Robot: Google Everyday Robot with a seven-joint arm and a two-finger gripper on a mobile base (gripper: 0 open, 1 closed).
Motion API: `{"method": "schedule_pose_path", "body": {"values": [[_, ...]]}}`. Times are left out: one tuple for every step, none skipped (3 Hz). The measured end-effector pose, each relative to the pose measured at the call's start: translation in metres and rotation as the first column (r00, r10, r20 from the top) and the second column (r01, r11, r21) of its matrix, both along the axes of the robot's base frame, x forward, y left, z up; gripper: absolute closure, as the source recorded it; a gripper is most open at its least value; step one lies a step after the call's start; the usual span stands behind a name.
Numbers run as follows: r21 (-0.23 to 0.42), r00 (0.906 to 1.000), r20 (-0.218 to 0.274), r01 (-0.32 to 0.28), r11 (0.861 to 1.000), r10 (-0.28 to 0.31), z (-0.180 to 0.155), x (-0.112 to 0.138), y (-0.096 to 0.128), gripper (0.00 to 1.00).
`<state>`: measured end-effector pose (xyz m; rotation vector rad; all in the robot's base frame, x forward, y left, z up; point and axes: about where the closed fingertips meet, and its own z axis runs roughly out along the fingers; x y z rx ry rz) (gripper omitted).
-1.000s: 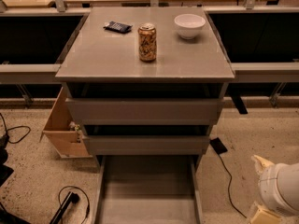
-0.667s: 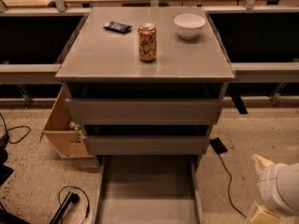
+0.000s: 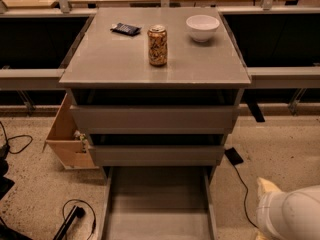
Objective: Close bottom drawer
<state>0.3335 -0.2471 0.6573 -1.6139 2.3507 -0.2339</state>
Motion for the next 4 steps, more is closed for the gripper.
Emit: {"method": "schedule_pose_path", "body": {"values": [[0.08,0.9993,-0.033,0.018,0.997,-0.016,-0.079,-0.013,0.002,0.0],[0.204,0.9989,-0.037,0.037,0.978,-0.03,-0.139,-0.013,0.008,0.0],[0.315,0.9933,-0.112,0.06,0.947,-0.025,-0.208,-0.026,0.019,0.0],[0.308,0.9941,-0.105,0.058,0.95,-0.026,-0.203,-0.025,0.017,0.0]]}}
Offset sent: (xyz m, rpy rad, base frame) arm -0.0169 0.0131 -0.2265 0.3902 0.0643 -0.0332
